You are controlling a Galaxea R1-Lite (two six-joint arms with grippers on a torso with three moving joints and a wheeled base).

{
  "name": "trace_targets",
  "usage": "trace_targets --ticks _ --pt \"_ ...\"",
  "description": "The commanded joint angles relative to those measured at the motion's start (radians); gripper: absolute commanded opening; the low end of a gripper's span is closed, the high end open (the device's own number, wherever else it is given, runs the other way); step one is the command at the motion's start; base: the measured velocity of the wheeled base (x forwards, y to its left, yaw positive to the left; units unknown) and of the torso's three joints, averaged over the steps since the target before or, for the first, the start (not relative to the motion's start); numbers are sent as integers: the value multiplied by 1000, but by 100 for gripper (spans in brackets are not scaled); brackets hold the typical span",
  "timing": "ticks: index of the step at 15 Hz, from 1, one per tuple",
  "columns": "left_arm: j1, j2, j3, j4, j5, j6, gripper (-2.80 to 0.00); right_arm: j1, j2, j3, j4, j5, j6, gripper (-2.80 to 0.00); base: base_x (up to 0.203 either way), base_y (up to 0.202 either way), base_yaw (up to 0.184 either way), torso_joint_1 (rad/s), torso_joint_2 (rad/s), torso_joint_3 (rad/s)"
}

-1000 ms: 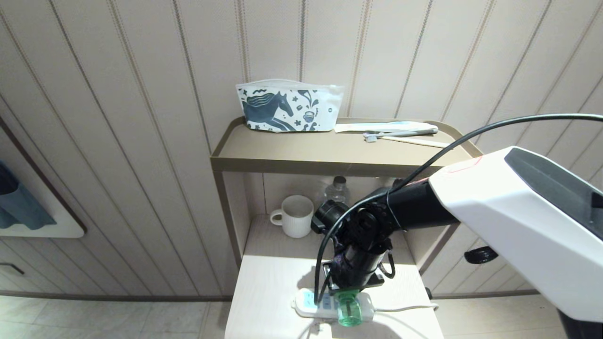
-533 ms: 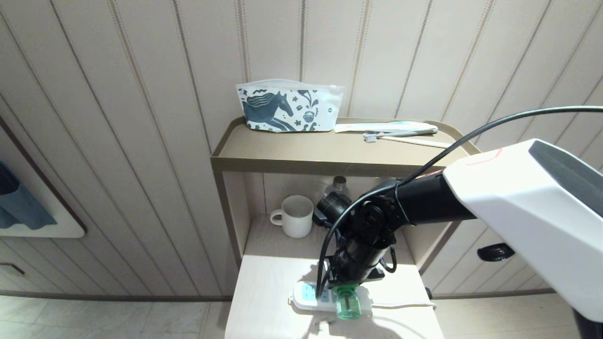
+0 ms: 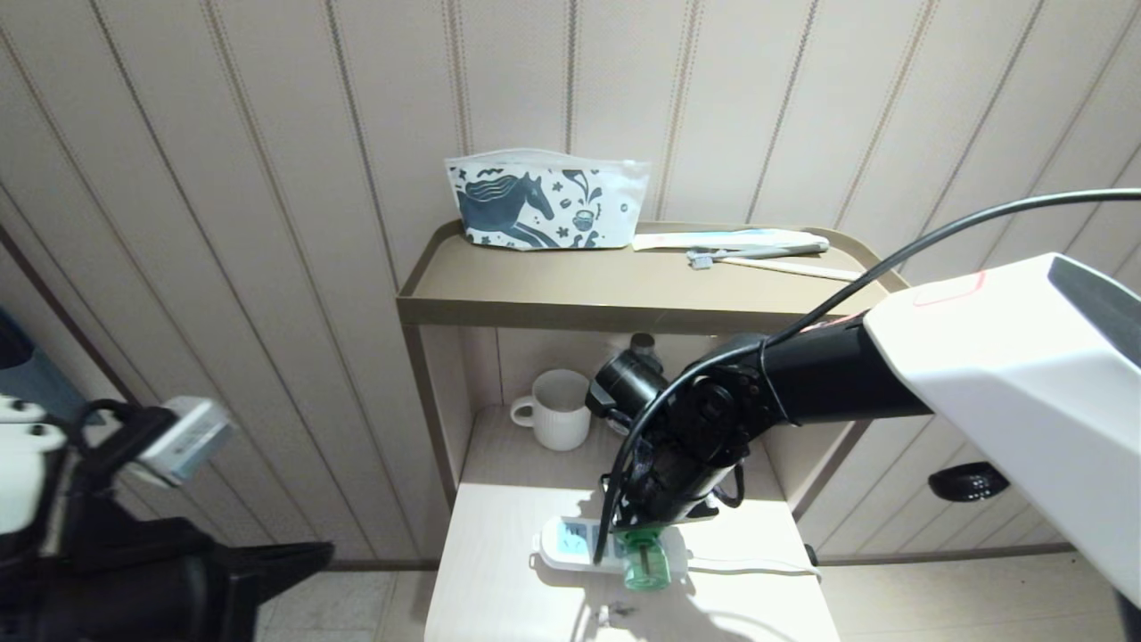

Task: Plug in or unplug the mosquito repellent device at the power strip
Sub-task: Hold the socket with your left hand and unplug it with your right hand

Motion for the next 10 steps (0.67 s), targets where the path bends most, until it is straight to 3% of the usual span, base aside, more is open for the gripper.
trace_targets --ticks 1,3,7,10 --pt "-192 323 3 -113 125 -39 -280 -5 -13 3 3 -1 2 -280 0 0 0 0 0 0" --pt "-262 447 -4 -190 175 -65 -280 -5 -14 5 3 -1 0 -280 0 0 0 0 0 0" --pt "-344 645 -21 -396 212 -72 -280 -7 -14 51 3 -2 -26 -280 0 0 0 0 0 0" --pt "-360 687 -66 -433 213 -77 -280 -9 -20 104 -15 -11 -53 -280 0 0 0 0 0 0"
